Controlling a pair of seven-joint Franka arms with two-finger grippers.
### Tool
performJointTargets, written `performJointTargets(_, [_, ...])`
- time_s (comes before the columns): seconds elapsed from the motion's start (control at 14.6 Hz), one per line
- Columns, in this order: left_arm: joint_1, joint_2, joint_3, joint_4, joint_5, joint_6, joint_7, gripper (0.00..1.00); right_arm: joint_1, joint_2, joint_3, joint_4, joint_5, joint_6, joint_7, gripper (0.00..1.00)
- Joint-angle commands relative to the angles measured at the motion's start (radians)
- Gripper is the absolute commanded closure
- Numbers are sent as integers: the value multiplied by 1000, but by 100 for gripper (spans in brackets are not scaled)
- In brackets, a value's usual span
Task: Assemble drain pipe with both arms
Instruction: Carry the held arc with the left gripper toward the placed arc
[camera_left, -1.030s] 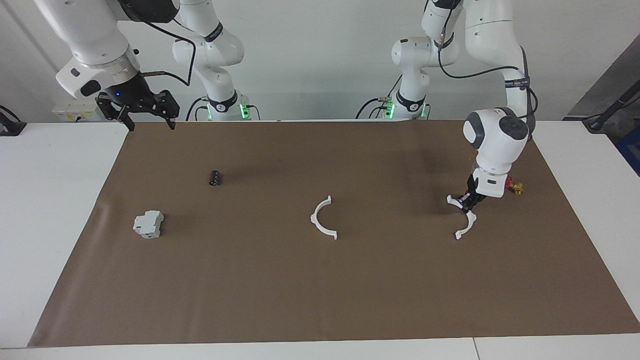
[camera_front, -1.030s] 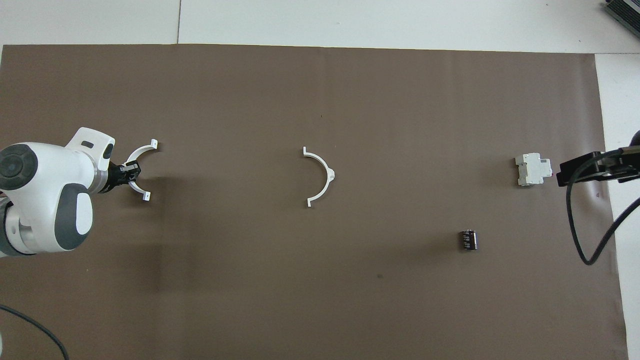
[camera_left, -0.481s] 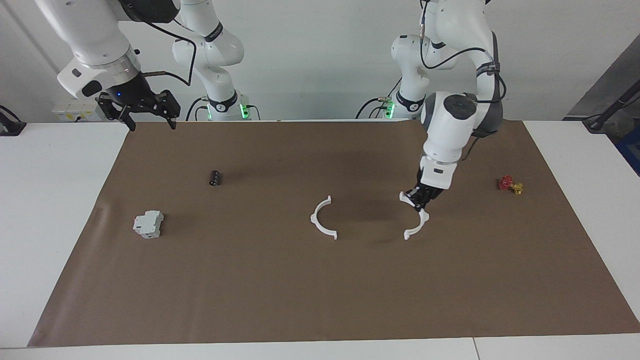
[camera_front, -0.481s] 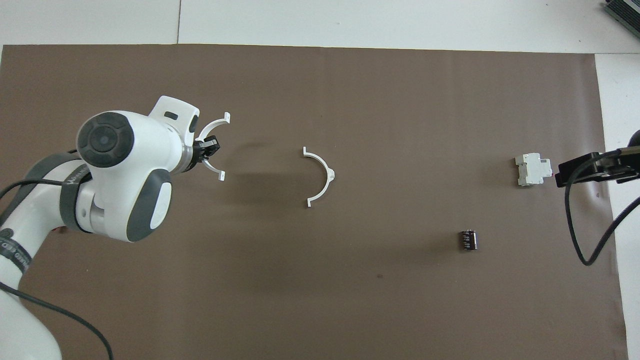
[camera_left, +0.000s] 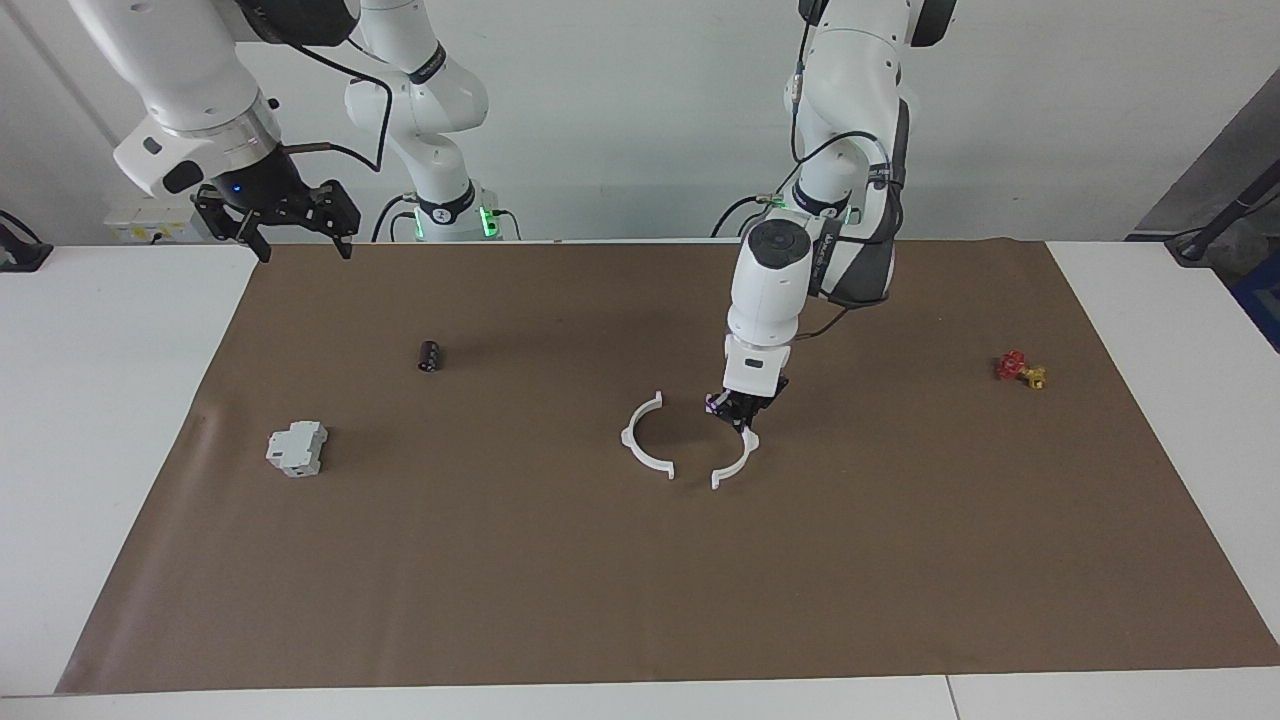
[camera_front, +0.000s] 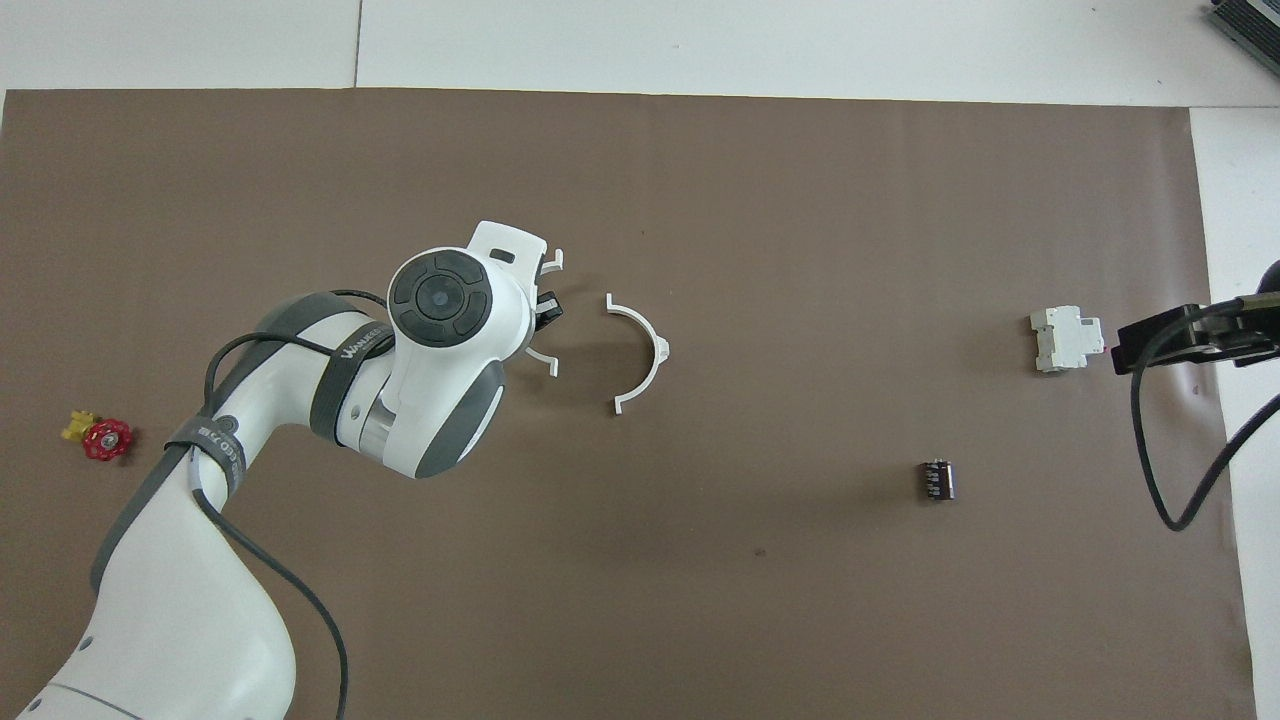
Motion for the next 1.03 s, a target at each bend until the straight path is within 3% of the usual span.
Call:
performJointTargets(0.0, [-19, 13, 18, 25, 39, -10, -29, 100, -9, -22, 6, -20, 12, -5, 17, 0])
performJointTargets(0.14, [-20, 15, 17, 25, 90, -7, -51, 100, -9, -22, 6, -20, 12, -5, 17, 0])
performJointTargets(0.96, [-98, 44, 18, 25, 130, 10, -226, 100, -9, -22, 6, -20, 12, -5, 17, 0])
